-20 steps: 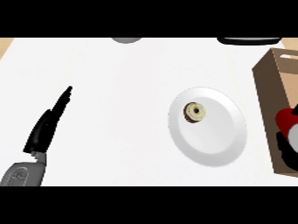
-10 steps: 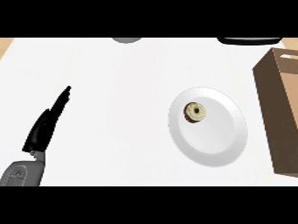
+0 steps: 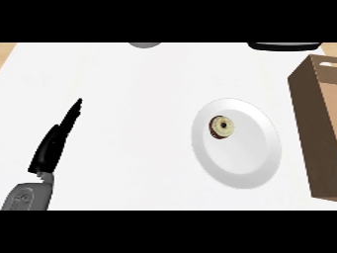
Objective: Pick the can from the plate and place it in the cardboard box
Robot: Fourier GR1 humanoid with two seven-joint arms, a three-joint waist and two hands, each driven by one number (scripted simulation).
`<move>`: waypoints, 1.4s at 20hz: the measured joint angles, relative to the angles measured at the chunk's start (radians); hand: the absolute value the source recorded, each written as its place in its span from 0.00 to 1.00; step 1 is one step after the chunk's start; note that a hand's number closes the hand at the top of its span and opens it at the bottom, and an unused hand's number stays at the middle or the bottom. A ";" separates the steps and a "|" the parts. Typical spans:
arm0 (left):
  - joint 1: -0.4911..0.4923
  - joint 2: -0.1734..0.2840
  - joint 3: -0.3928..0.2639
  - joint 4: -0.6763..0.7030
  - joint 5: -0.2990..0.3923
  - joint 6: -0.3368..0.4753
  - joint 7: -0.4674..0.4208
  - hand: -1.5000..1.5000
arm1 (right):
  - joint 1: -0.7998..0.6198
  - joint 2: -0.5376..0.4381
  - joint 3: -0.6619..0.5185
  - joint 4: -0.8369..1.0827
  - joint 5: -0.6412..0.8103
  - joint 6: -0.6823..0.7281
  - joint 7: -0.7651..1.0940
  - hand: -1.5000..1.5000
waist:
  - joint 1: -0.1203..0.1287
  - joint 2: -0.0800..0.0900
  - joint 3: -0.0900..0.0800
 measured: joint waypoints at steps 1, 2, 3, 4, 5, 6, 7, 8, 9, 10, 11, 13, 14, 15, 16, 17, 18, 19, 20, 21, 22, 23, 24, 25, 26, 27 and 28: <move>-0.009 0.007 0.005 0.002 0.004 -0.007 0.003 0.50 | 0.003 0.000 -0.010 0.047 -0.015 0.003 -0.016 0.00 | 0.001 0.000 0.000; -0.010 0.004 0.003 -0.003 0.002 -0.003 0.010 0.50 | -0.002 0.007 -0.007 0.079 -0.027 0.015 -0.021 0.00 | 0.002 0.000 0.000; -0.023 0.003 0.005 0.005 0.002 -0.004 0.012 0.50 | -0.013 0.002 -0.005 0.125 -0.039 0.015 -0.044 0.00 | 0.002 0.001 0.000; -0.024 0.006 0.009 0.010 0.005 -0.008 0.009 0.50 | -0.015 0.002 -0.002 0.161 -0.050 0.008 -0.070 0.00 | 0.003 0.000 0.000; -0.020 -0.002 0.003 0.016 -0.004 0.002 0.002 0.50 | -0.024 -0.001 -0.009 0.197 -0.065 -0.009 -0.101 0.00 | 0.003 0.000 0.001; -0.023 0.000 0.006 0.020 -0.002 0.001 -0.001 0.50 | -0.035 -0.004 -0.018 0.229 -0.082 -0.026 -0.132 0.00 | 0.003 0.000 0.001; -0.024 0.002 0.006 0.024 -0.004 0.000 -0.004 0.50 | -0.044 0.003 -0.025 0.249 -0.097 -0.052 -0.156 0.00 | 0.002 0.000 0.001; -0.012 0.001 0.004 0.018 -0.005 -0.001 -0.005 0.50 | -0.053 0.010 -0.039 0.266 -0.118 -0.075 -0.182 0.00 | 0.004 0.000 0.001; -0.010 -0.003 0.004 0.025 -0.007 0.005 -0.015 0.50 | -0.069 0.023 -0.054 0.283 -0.142 -0.099 -0.204 0.00 | 0.004 0.000 0.001; -0.009 -0.001 0.006 0.025 -0.005 0.003 -0.017 0.50 | -0.074 0.041 -0.072 0.296 -0.168 -0.128 -0.233 0.00 | 0.003 -0.001 0.001; -0.017 -0.005 0.003 0.021 -0.005 0.003 -0.006 0.50 | -0.087 0.062 -0.092 0.305 -0.200 -0.151 -0.252 0.00 | 0.002 -0.001 0.002; -0.023 -0.008 0.005 0.031 -0.004 0.003 -0.004 0.50 | -0.115 0.089 -0.133 0.323 -0.264 -0.182 -0.287 0.00 | 0.000 -0.001 0.002; -0.027 -0.007 0.004 0.028 -0.005 0.003 0.003 0.50 | -0.128 0.100 -0.149 0.331 -0.292 -0.192 -0.296 0.00 | -0.001 -0.002 0.001; -0.029 -0.010 0.004 0.031 -0.009 0.009 0.003 0.50 | -0.131 0.117 -0.165 0.343 -0.317 -0.208 -0.309 0.00 | -0.002 -0.002 0.001; -0.024 -0.006 0.007 0.035 -0.008 0.007 -0.009 0.50 | -0.134 0.122 -0.185 0.352 -0.349 -0.207 -0.316 0.00 | -0.003 -0.003 0.001; -0.019 -0.007 0.007 0.038 -0.010 0.009 -0.015 0.50 | -0.150 0.119 -0.210 0.374 -0.379 -0.207 -0.314 0.00 | -0.002 -0.002 0.001; -0.019 -0.007 0.006 0.036 -0.011 0.009 -0.012 0.50 | -0.165 0.125 -0.230 0.388 -0.405 -0.212 -0.302 0.00 | -0.002 -0.003 0.001; -0.017 -0.006 0.004 0.024 -0.012 0.008 -0.004 0.50 | -0.170 0.124 -0.256 0.400 -0.434 -0.215 -0.300 0.00 | -0.002 -0.003 0.000; -0.022 0.001 0.010 0.031 -0.007 0.000 -0.008 0.50 | -0.184 0.118 -0.280 0.422 -0.461 -0.221 -0.298 0.00 | -0.002 -0.003 0.001; -0.031 -0.002 0.012 0.044 -0.009 0.006 -0.009 0.50 | -0.195 0.102 -0.309 0.456 -0.490 -0.223 -0.308 0.00 | -0.003 -0.002 0.000; -0.029 -0.003 0.008 0.034 -0.011 0.004 -0.002 0.50 | -0.206 0.091 -0.336 0.484 -0.515 -0.231 -0.313 0.00 | -0.002 -0.002 0.001; -0.025 -0.003 0.010 0.044 -0.011 0.006 -0.014 0.50 | -0.204 0.079 -0.361 0.507 -0.543 -0.233 -0.332 0.00 | -0.003 -0.002 0.001; -0.021 -0.003 0.008 0.035 -0.014 0.007 -0.013 0.50 | -0.204 0.066 -0.385 0.536 -0.567 -0.239 -0.354 0.00 | -0.002 -0.002 0.001; -0.022 -0.004 0.006 0.029 -0.018 0.009 -0.006 0.50 | -0.205 0.059 -0.404 0.557 -0.587 -0.252 -0.374 0.00 | -0.002 -0.002 0.001; -0.026 -0.007 0.004 0.031 -0.018 0.010 -0.008 0.50 | -0.212 0.042 -0.421 0.595 -0.604 -0.267 -0.401 0.00 | -0.001 -0.001 0.001; -0.023 -0.002 0.008 0.033 -0.015 0.005 -0.012 0.50 | -0.207 0.024 -0.442 0.621 -0.625 -0.269 -0.424 0.00 | -0.001 -0.001 0.001; -0.018 -0.006 0.001 0.010 -0.017 0.004 0.004 0.50 | -0.202 0.002 -0.463 0.660 -0.644 -0.272 -0.455 0.00 | 0.001 -0.001 0.001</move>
